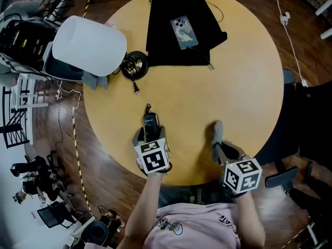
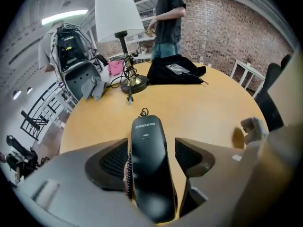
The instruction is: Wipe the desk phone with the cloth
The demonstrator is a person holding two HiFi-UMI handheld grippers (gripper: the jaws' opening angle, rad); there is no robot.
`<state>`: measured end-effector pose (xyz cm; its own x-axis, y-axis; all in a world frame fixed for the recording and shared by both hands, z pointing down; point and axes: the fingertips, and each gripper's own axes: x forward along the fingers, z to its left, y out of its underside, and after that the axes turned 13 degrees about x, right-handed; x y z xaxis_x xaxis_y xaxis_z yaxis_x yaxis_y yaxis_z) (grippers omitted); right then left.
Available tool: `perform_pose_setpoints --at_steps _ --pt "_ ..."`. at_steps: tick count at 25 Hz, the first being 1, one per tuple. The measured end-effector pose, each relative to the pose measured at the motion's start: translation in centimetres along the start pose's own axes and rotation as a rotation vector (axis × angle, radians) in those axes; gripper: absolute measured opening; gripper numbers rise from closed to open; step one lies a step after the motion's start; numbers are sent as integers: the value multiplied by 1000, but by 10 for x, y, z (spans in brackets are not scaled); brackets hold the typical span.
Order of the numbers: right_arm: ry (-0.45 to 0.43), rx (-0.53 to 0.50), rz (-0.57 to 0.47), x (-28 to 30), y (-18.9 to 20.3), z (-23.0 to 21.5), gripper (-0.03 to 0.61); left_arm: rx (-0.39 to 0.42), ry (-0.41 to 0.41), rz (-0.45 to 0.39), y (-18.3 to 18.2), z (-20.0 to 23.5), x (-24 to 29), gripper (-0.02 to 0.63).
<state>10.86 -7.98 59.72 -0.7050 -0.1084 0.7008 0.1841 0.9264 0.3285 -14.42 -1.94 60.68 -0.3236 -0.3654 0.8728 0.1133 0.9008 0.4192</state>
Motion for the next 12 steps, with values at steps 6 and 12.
perform_pose_setpoints --at_steps 6,12 --pt "-8 -1 -4 0 -1 -5 28 27 81 72 12 -14 10 377" --pt "3 -96 -5 4 -6 5 28 18 124 130 34 -11 25 315"
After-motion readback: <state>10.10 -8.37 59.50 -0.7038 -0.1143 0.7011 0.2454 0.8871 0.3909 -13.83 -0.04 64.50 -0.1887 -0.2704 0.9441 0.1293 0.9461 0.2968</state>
